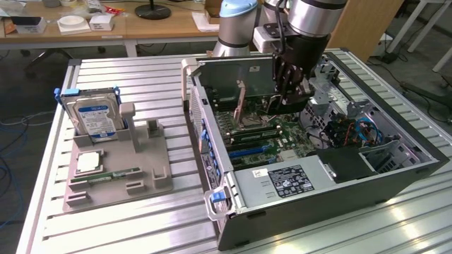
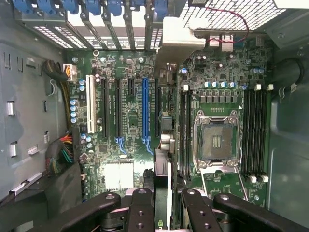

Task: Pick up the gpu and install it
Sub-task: 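Insert the gpu into the slot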

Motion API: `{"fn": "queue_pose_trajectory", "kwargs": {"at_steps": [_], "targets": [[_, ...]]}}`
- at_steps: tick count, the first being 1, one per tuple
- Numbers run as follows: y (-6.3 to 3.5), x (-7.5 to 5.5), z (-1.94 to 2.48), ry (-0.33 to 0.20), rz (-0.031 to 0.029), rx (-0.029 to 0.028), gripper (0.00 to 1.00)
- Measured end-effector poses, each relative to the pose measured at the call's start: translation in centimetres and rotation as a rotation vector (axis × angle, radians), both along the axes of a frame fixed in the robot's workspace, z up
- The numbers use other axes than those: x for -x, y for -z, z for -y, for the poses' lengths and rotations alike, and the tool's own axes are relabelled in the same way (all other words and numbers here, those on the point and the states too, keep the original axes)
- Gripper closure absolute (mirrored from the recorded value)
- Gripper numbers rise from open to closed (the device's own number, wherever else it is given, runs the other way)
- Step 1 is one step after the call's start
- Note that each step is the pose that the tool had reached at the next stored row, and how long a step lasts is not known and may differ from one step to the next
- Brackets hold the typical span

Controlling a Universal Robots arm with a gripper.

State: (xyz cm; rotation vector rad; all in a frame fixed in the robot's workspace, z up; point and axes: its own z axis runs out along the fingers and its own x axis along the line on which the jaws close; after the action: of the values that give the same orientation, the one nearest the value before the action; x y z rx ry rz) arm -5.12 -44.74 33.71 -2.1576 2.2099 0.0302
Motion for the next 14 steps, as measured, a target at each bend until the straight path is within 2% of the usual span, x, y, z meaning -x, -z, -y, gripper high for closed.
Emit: {"fn": "queue_pose_trajectory", "kwargs": {"at_steps": [14], "targets": [[0.41, 0.24, 0.0, 0.0, 0.0, -0.0002, 0.74]]}}
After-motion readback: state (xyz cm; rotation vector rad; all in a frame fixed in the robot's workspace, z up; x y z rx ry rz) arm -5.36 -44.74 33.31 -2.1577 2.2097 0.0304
